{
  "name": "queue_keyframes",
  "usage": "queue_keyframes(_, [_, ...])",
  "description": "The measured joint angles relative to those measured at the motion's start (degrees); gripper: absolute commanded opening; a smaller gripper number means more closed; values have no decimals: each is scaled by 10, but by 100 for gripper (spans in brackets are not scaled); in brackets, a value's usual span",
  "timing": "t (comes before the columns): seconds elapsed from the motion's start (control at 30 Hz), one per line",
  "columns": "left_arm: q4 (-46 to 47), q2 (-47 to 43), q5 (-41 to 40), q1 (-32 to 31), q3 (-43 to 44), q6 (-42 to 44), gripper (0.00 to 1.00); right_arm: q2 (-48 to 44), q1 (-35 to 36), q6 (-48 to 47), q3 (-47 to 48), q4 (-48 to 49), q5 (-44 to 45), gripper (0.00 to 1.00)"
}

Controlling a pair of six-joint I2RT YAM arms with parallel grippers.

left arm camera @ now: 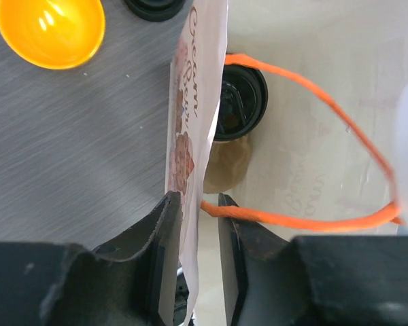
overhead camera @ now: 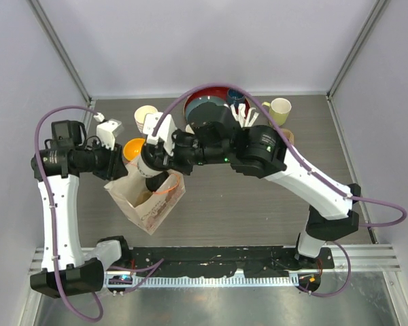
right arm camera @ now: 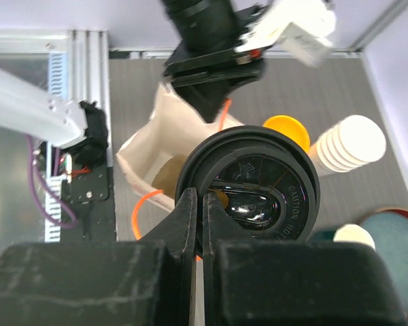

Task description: Pack the takeout coffee

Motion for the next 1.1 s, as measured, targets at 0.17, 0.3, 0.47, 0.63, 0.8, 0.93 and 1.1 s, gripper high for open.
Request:
queue_keyframes(0.17, [1, -15, -28, 0, 28, -8, 40, 13, 17, -34, 0, -16, -61, 1])
queue_keyframes(0.3, [0, -33, -57, 0, 32, -8, 38, 18, 29, -52, 10, -21, -85, 1])
queue_keyframes(0.47, [1, -37, -82, 0, 25, -7, 26, 22, 40, -66, 23, -19, -97, 1])
queue_keyframes(0.63, [0, -37, -96, 0, 4, -5, 11, 26, 46, -80, 28, -12, -111, 1])
queue_keyframes(0.8, [0, -39, -80, 0, 3, 4, 0, 75, 49, -105, 69, -13, -120, 1])
queue_keyframes(0.93, [0, -43, -64, 0, 1, 9, 0, 123, 49, -131, 76, -25, -117, 1])
queue_keyframes(1.1, [1, -46, -55, 0, -3, 13, 0, 172, 49, -163, 91, -39, -107, 1])
